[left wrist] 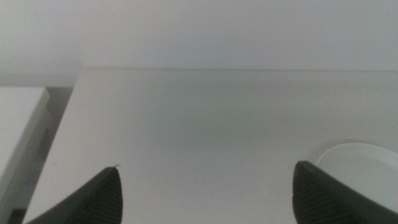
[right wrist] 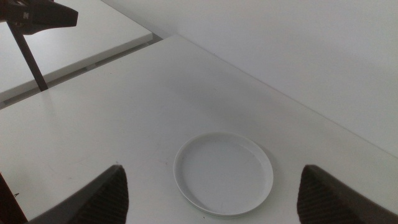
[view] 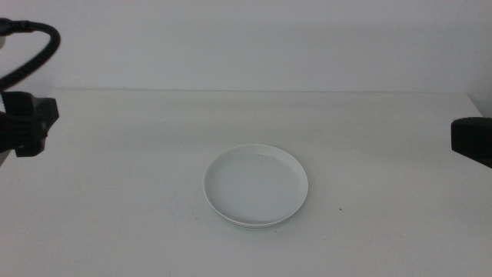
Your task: Stack the three bowls on top of each other.
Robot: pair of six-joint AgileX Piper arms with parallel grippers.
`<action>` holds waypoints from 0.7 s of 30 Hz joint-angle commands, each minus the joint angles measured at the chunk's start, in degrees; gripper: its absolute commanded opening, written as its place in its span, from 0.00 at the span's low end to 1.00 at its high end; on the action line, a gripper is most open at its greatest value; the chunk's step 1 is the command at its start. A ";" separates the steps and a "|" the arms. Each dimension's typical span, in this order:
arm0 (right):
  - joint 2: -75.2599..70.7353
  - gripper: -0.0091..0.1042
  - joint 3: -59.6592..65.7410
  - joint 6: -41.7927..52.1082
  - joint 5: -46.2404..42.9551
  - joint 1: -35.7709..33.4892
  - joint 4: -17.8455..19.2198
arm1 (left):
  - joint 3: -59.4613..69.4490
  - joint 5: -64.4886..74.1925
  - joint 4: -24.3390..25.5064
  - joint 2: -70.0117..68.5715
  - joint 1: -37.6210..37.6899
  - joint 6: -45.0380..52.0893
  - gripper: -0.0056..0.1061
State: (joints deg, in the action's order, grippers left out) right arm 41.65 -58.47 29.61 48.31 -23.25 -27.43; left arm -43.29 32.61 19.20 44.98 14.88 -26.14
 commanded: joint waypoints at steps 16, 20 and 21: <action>-0.22 0.86 0.21 0.17 -0.79 0.47 -0.08 | 0.33 -6.74 -7.52 -2.67 -5.18 14.46 0.89; -0.22 0.86 0.21 0.17 -0.79 0.47 -0.08 | 0.33 -7.29 -10.75 -3.08 -7.59 17.83 0.89; -0.22 0.86 0.21 0.17 -0.79 0.47 -0.08 | 0.33 -7.77 -11.15 -3.08 -7.82 17.83 0.89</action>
State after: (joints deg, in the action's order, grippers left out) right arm 41.65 -58.47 29.61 48.31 -23.25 -27.43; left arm -43.29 26.17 9.61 42.08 7.57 -9.19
